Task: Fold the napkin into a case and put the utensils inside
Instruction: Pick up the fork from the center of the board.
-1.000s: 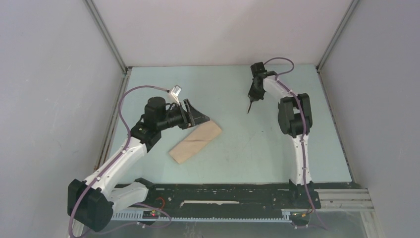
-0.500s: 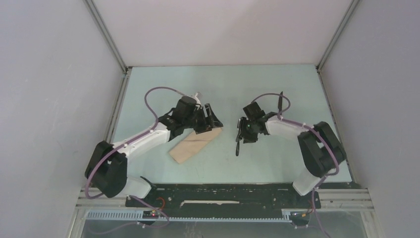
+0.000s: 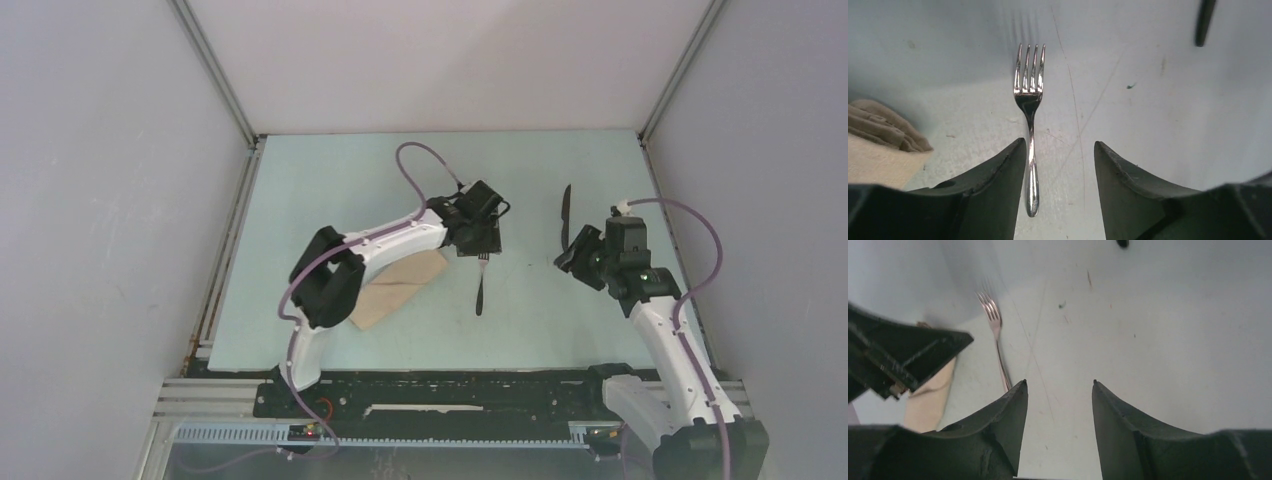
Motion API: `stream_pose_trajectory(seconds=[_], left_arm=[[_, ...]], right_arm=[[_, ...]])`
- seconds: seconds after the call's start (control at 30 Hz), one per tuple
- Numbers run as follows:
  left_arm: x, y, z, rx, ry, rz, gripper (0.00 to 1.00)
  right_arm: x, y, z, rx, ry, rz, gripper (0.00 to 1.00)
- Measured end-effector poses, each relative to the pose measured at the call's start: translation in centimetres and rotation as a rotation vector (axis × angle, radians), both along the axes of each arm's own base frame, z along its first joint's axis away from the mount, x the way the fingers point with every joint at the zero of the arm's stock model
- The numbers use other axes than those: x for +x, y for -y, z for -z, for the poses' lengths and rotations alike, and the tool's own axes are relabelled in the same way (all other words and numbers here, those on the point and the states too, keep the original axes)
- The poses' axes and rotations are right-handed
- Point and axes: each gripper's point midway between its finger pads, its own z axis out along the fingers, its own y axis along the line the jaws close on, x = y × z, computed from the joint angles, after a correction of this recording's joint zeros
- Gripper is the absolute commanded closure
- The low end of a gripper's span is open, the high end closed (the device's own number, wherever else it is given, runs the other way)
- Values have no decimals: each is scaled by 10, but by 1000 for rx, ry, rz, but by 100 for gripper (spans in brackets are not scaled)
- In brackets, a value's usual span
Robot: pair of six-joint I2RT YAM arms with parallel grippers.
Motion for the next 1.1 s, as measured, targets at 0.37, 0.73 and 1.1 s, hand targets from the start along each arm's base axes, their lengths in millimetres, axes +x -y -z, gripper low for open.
stream_pose_trajectory(seconds=[0.37, 0.73, 1.1], left_arm=[[-6, 13, 47, 239, -69, 27, 57], [-9, 1, 73, 339, -113, 33, 67], [-5, 3, 76, 352, -109, 76, 99]], right_arm=[[-23, -10, 11, 39, -55, -77, 43], [-25, -13, 7, 55, -39, -107, 44], [-25, -14, 6, 60, -37, -116, 46]])
